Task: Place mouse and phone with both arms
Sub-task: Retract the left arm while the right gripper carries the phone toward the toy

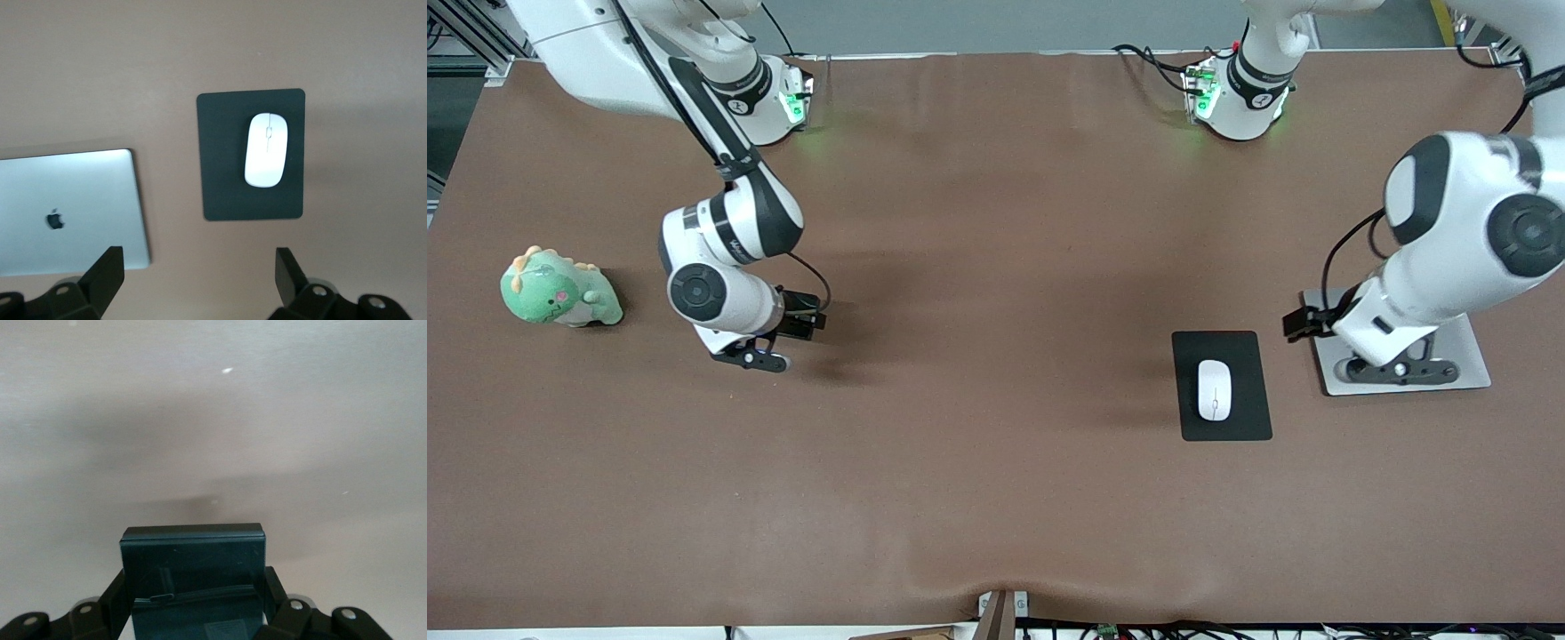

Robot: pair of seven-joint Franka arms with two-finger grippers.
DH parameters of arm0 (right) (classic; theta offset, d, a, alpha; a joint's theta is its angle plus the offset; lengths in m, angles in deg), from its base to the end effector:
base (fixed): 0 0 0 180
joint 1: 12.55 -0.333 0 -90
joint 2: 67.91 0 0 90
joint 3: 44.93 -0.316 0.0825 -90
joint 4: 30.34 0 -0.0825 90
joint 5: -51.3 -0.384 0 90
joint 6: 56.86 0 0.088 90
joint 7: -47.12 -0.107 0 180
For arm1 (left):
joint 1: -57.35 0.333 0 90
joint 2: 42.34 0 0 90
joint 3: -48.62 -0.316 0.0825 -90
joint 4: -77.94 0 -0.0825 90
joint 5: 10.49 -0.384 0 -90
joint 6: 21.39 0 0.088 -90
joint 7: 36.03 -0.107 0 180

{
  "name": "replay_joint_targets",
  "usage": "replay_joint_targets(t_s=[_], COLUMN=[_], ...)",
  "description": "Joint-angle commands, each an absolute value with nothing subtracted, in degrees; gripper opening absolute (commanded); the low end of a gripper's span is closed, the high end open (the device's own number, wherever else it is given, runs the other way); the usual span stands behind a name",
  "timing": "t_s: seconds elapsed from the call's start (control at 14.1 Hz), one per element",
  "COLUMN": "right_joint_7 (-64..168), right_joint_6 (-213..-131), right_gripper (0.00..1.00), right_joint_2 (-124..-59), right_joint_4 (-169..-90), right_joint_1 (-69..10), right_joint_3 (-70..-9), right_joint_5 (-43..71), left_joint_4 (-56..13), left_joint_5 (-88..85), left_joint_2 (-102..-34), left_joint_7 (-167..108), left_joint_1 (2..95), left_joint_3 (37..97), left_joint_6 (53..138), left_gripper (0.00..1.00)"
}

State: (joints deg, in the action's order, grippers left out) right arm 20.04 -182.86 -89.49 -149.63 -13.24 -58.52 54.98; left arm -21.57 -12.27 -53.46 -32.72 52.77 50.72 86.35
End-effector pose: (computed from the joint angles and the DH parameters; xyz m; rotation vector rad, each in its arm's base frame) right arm 0.5413 0.1354 0.2303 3.0564 -0.2826 -0.3794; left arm 0.6091 -0.0677 0.4579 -3.1123 0.1067 0.0750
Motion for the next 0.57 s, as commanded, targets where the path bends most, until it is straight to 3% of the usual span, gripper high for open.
replay_joint_targets(t_s=[0.0,0.5], right_joint_7=[26.5,39.9], right_joint_6=[-186.1,-188.3], right_gripper=[0.0,0.0], right_joint_2=[-85.0,-84.2], right_joint_4=[-156.3,-159.2], right_joint_1=[-7.8,-6.0], right_joint_3=[-59.3,-50.2], right_joint_5=[56.1,56.2], left_joint_4=[-22.7,-15.4], left_joint_5=[-13.1,-13.0], left_joint_2=[-49.3,-46.6], left_joint_7=[-36.4,-40.1], left_joint_1=[54.4,56.8], left_joint_3=[51.0,51.4], left_joint_6=[82.3,74.2], left_gripper=[1.0,1.0])
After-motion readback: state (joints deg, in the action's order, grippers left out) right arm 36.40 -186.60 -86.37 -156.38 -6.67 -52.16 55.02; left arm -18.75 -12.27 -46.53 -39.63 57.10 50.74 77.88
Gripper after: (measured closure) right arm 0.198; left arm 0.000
